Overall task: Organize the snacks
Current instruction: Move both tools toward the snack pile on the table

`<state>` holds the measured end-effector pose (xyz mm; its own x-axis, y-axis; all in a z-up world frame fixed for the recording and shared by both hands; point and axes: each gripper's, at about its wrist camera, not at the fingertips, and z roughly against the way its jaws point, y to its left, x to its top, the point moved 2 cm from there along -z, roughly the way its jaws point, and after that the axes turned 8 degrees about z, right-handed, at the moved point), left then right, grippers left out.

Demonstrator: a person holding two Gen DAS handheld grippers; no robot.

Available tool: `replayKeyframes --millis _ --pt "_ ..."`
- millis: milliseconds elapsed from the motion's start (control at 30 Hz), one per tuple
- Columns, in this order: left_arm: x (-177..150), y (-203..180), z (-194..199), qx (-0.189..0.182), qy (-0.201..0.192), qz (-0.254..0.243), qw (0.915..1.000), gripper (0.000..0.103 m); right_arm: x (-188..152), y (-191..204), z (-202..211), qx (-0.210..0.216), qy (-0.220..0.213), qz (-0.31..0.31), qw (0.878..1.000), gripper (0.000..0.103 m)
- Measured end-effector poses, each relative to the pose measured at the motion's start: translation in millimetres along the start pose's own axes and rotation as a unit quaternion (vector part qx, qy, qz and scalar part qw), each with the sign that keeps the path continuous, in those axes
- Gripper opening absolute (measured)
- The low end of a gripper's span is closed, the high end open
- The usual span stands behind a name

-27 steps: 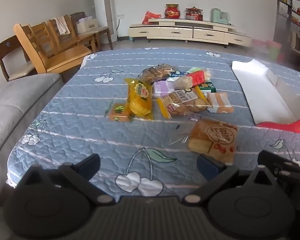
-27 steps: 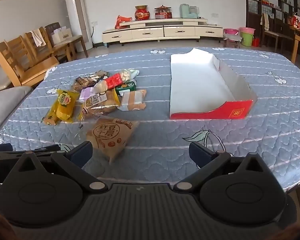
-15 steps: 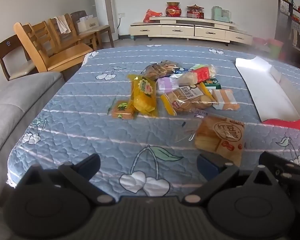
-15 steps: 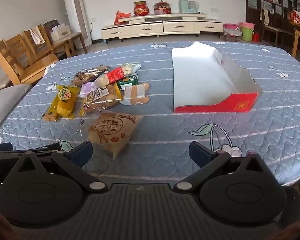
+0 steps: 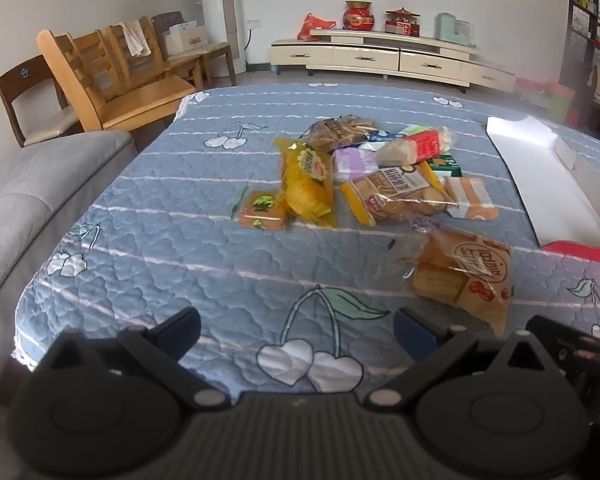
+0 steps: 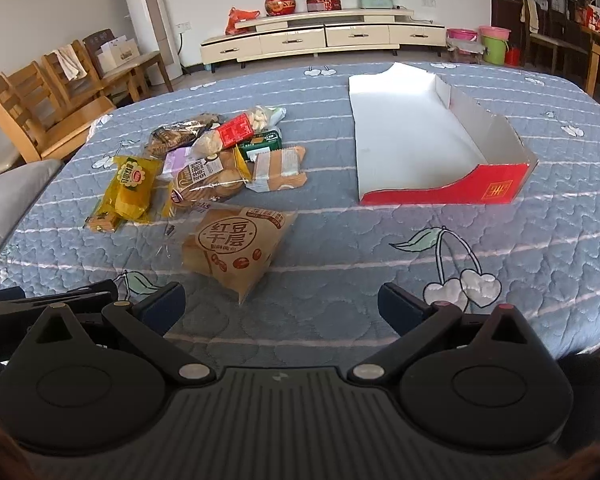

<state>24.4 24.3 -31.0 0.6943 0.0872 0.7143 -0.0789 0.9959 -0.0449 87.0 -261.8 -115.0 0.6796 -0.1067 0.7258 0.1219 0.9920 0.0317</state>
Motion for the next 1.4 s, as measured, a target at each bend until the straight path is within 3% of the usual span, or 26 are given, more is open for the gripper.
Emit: replayKeyframes --millis 1400 --pt "3.6 21.0 -14.6 0.016 0.005 0.018 0.9997 0.102 -0.5 13.5 -11.2 -0.002 0.019 0.020 1.000 0.103"
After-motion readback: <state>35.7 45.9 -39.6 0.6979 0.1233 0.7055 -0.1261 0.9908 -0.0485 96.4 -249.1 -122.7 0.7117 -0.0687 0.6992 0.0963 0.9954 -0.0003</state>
